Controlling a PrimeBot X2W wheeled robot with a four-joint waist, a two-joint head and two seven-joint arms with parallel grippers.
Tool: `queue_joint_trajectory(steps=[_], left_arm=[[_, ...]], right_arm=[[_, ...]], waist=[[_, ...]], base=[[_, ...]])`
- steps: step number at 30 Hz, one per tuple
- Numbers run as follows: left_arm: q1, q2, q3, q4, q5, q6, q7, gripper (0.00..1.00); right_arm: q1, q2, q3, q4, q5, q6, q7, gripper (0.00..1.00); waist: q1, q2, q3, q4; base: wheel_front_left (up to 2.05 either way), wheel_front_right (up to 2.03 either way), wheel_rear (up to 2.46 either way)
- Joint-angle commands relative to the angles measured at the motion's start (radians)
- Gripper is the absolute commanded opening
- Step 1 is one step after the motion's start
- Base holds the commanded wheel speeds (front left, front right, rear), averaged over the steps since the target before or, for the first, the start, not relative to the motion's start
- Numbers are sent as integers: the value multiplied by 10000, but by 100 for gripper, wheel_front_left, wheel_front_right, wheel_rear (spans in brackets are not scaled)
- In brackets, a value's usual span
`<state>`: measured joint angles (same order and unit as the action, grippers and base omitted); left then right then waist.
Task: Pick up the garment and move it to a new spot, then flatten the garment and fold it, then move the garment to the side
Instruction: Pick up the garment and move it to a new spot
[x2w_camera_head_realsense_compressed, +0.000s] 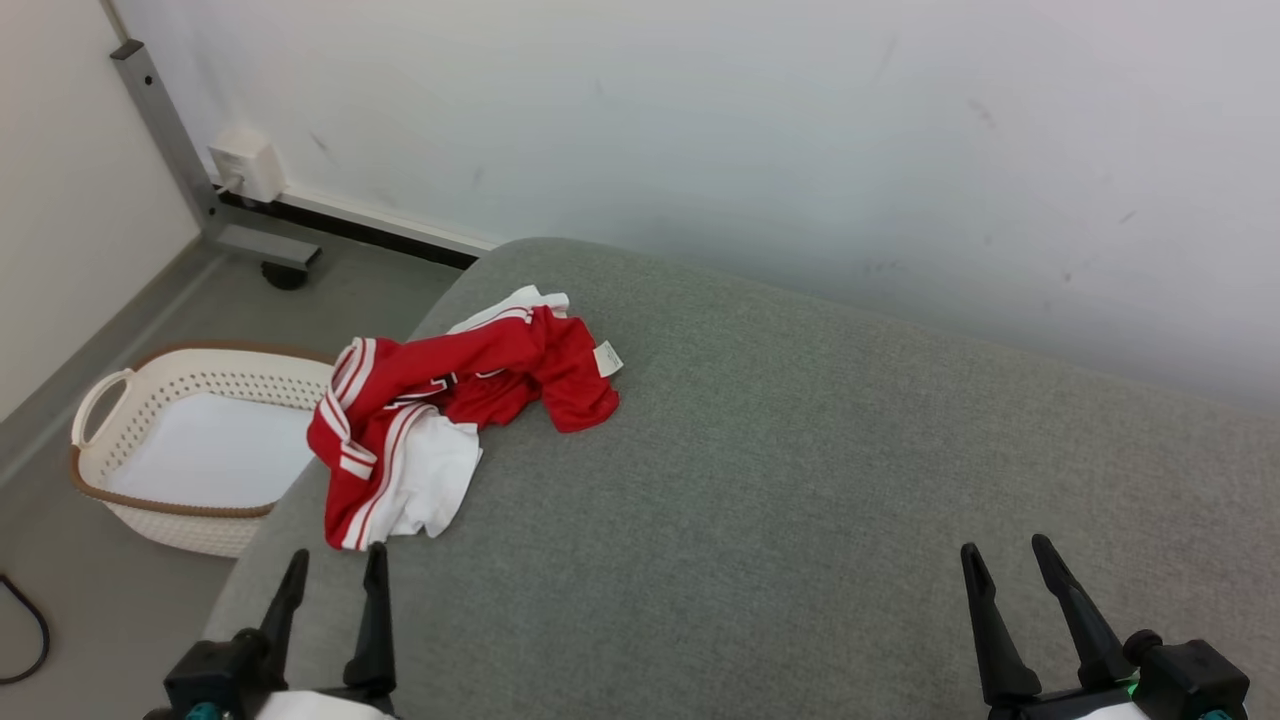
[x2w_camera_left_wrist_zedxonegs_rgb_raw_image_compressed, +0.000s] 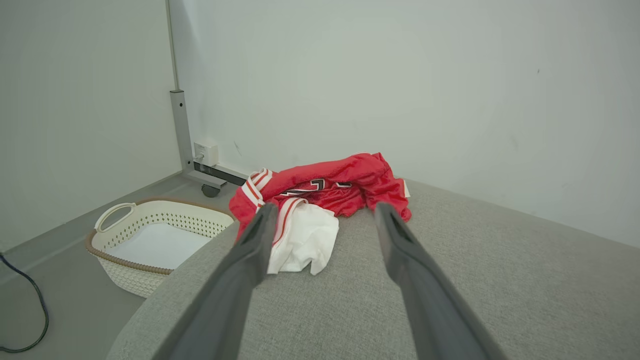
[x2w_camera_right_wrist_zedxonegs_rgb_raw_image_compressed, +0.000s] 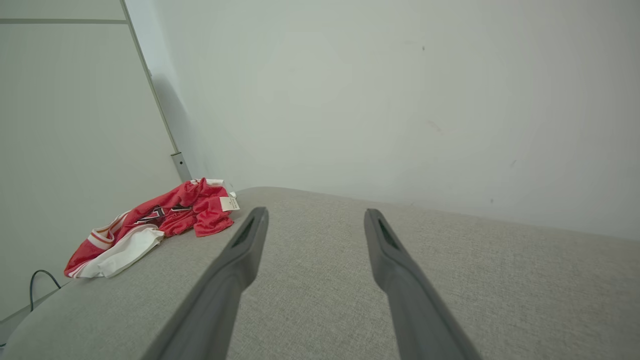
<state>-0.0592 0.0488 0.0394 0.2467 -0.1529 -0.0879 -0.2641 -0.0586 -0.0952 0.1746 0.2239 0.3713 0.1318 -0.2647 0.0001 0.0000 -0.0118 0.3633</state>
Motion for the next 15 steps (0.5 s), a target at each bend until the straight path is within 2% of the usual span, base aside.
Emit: queue_joint_trajectory(steps=[1, 8, 11, 15], left_arm=[[-130, 36, 66, 10, 14, -14, -2, 100], [-674, 190, 391, 322, 108, -34, -2, 100], [-1180, 429, 477, 696, 97, -50, 0, 100], [-1978, 922, 697, 1208, -21, -6, 522, 100]], right_arm=[[-40, 3, -22, 15, 22, -23, 9, 100], [-199, 0, 133, -105, 109, -23, 9, 100], [-217, -83, 122, -196, 141, -23, 9, 100], [-474, -191, 142, -320, 84, -23, 9, 100]], waist=[[-1, 0, 12, 68], [-1, 0, 160, -47], [-1, 0, 247, -178], [-1, 0, 589, -512]], base=[[0, 0, 0], [0, 0, 0], [0, 0, 0], [0, 0, 0]])
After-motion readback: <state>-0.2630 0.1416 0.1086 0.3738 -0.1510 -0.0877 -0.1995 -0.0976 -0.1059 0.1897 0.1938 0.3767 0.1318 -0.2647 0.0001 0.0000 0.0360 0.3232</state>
